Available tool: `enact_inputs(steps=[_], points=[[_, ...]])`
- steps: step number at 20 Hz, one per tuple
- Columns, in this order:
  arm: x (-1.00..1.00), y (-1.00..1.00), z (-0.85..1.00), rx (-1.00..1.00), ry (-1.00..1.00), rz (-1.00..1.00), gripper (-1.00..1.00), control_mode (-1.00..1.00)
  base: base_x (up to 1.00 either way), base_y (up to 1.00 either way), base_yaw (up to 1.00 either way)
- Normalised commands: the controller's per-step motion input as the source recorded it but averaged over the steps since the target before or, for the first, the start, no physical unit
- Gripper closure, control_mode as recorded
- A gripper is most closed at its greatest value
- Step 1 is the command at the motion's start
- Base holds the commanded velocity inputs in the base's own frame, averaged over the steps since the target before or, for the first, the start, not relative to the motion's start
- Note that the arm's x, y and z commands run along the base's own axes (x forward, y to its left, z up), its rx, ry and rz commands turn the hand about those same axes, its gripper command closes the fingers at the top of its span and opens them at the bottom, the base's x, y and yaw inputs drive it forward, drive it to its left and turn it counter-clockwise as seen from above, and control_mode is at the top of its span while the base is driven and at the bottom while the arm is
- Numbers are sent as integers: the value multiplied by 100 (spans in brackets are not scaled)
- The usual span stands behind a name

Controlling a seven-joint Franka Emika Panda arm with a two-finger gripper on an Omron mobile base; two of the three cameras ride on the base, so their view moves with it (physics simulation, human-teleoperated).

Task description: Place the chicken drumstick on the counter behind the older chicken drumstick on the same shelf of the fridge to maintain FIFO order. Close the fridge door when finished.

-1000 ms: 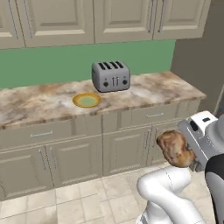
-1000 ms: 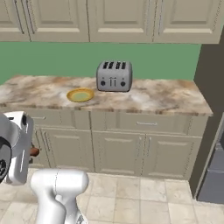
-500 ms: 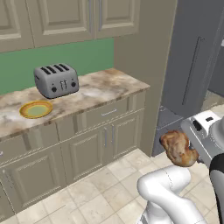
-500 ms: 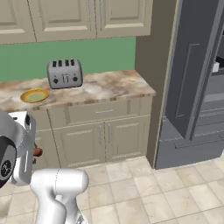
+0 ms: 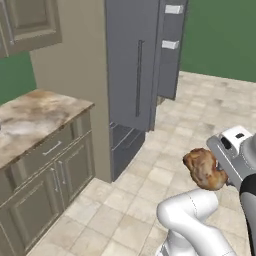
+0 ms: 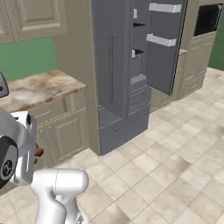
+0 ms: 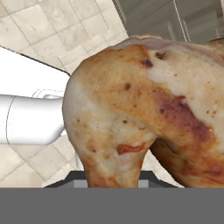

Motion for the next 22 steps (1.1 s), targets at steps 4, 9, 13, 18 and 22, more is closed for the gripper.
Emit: enact_inputs(steps=[4,9,13,18,22], points=[[0,0,0,0,0,0,100,100,10,-39,-69],[0,0,0,0,0,0,100,100,59,-37,-54],[0,0,0,0,0,0,100,100,95,-26,-34],[0,0,0,0,0,0,100,100,100,-36,-2],[0,0,0,0,0,0,100,100,100,-42,20]])
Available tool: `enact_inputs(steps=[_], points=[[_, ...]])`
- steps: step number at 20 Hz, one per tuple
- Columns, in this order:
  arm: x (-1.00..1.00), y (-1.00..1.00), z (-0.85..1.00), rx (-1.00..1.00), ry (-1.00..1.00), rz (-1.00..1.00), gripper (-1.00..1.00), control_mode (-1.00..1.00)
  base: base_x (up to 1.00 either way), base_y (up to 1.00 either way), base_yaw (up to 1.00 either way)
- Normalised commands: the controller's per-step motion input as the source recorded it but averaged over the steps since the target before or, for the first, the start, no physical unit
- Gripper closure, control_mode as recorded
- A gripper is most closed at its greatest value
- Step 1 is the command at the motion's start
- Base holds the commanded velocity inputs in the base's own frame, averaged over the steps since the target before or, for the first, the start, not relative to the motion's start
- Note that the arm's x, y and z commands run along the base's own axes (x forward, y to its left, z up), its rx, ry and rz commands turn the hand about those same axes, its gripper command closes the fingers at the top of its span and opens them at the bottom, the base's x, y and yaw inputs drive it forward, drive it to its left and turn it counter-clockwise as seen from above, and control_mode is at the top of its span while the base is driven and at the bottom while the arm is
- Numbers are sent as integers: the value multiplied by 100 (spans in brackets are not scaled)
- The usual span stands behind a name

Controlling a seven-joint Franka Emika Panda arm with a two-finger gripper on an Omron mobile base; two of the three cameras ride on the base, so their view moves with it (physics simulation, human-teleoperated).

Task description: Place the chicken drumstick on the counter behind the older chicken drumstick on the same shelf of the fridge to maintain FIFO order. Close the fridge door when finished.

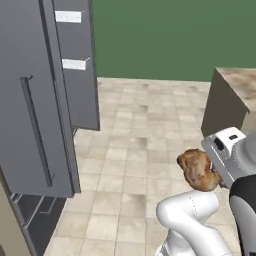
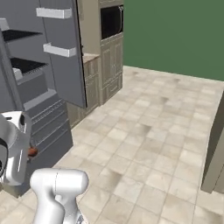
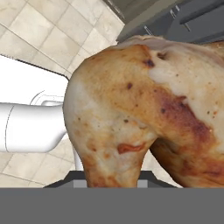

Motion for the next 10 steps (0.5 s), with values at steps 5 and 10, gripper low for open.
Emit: enact_inputs(steps=[5,10], points=[[0,0,0,0,0,0,100,100,100,-30,34],[0,0,0,0,0,0,100,100,94,-24,40]])
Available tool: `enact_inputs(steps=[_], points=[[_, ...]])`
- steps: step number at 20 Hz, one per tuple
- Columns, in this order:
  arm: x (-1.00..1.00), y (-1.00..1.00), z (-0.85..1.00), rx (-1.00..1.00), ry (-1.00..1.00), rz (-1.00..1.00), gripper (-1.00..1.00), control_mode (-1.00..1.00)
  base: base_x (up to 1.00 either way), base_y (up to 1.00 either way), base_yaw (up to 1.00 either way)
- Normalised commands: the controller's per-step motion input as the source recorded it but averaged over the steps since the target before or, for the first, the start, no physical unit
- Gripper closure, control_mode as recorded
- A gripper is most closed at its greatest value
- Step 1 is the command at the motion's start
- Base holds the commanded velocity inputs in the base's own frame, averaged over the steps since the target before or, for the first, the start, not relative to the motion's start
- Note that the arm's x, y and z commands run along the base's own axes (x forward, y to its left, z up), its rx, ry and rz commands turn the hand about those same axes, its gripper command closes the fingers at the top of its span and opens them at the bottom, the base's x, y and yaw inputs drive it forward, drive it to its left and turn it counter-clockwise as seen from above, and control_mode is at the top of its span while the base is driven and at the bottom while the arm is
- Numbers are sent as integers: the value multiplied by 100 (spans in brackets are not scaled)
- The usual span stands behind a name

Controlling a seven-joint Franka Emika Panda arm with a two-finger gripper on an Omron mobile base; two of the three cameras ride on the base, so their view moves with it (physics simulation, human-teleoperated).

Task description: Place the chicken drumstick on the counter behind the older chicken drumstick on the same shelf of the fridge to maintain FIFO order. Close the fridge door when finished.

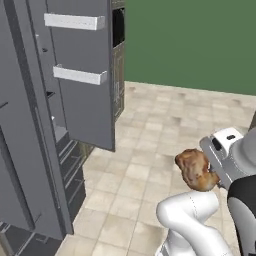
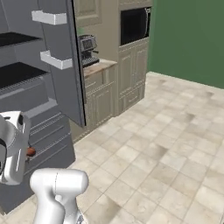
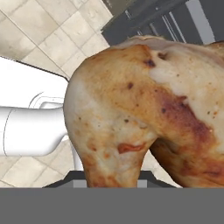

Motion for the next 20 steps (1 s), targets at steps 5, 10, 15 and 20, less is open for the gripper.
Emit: enact_inputs(steps=[5,10,15,20], points=[[0,0,0,0,0,0,100,100,47,-28,45],[0,0,0,0,0,0,100,100,28,-7,53],[0,0,0,0,0,0,100,100,33,-15,52],[0,0,0,0,0,0,100,100,36,-12,51]])
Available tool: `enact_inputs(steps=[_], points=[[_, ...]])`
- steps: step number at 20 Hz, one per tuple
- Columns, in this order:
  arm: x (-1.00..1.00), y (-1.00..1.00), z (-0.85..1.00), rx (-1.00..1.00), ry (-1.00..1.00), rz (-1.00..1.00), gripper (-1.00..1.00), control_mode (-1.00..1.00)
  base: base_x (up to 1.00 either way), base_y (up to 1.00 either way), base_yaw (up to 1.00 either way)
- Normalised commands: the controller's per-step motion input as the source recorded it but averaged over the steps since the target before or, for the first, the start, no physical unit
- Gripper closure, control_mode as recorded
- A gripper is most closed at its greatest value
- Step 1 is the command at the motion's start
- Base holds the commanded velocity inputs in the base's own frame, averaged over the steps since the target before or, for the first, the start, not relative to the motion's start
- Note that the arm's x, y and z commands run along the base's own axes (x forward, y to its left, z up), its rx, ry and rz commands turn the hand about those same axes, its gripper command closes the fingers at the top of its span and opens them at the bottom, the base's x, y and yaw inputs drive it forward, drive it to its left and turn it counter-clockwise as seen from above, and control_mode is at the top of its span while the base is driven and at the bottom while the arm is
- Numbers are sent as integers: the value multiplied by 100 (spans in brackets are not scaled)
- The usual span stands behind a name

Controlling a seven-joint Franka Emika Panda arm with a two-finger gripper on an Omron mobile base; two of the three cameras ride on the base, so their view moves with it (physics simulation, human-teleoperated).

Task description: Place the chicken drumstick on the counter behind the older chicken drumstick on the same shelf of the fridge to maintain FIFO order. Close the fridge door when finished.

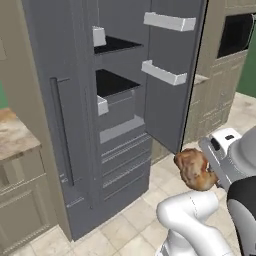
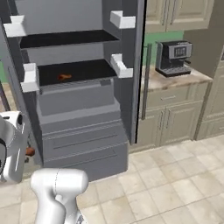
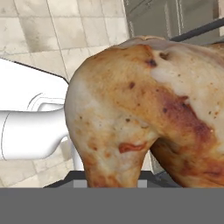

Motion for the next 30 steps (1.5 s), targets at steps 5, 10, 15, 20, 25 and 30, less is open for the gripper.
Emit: enact_inputs(steps=[5,10,15,20,25,30], points=[[0,0,0,0,0,0,100,100,60,-29,48],[0,0,0,0,0,0,100,100,51,-82,39],[0,0,0,0,0,0,100,100,59,-66,31],[0,0,0,0,0,0,100,100,69,-19,19],[0,0,0,0,0,0,100,100,61,-2,7],[0,0,0,0,0,0,100,100,72,4,0]])
